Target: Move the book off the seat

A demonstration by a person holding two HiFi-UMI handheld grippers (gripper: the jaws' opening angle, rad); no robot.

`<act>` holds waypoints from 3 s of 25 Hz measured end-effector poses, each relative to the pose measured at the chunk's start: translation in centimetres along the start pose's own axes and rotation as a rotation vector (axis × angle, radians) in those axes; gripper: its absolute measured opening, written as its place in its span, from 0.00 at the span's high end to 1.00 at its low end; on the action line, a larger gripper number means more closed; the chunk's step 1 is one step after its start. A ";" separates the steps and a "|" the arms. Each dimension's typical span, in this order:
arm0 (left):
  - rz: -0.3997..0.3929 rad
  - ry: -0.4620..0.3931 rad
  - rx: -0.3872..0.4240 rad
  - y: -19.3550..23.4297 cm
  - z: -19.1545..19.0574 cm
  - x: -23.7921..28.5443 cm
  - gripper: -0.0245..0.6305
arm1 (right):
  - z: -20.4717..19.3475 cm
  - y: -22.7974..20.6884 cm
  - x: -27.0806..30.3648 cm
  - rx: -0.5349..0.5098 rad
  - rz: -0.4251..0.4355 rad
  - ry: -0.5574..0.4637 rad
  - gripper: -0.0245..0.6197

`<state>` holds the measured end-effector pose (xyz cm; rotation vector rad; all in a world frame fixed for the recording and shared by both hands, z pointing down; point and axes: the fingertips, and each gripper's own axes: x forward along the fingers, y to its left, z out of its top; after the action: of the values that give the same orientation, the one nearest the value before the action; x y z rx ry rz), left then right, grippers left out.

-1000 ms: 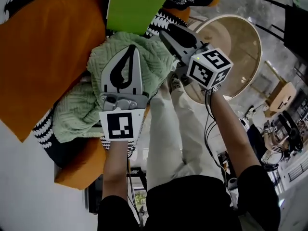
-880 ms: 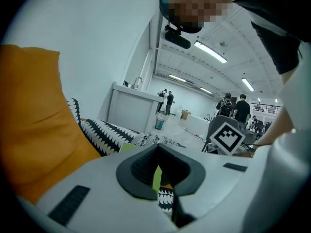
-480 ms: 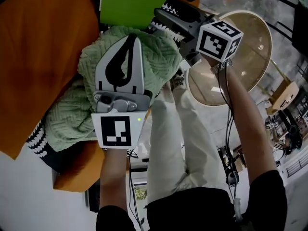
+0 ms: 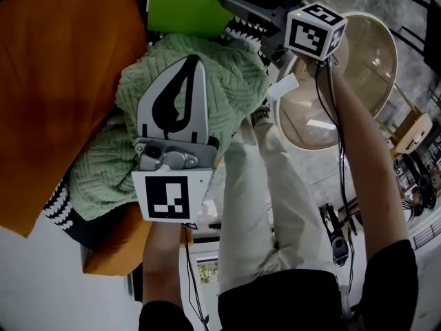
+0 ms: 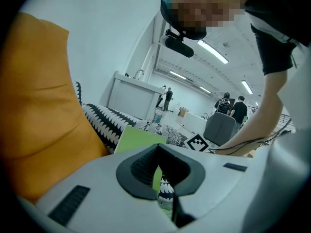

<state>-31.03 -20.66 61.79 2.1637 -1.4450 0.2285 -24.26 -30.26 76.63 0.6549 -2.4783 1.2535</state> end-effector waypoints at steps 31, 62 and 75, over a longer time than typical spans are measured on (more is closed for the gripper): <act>0.020 -0.005 0.019 -2.8 -0.6 -1.7 0.95 | 3.4 5.2 -1.1 -0.029 -0.017 -0.113 0.75; 0.108 -0.139 0.062 -17.4 3.1 -11.0 0.95 | 1.8 20.5 -25.1 -0.132 -0.020 -0.325 0.75; 0.073 -0.253 0.072 -25.0 8.2 -14.5 0.95 | 3.8 25.5 -37.4 -0.121 -0.073 -0.499 0.75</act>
<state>-15.81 -5.79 40.62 2.2647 -1.6803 0.0329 -5.53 -10.20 40.39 1.1297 -2.8574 0.9946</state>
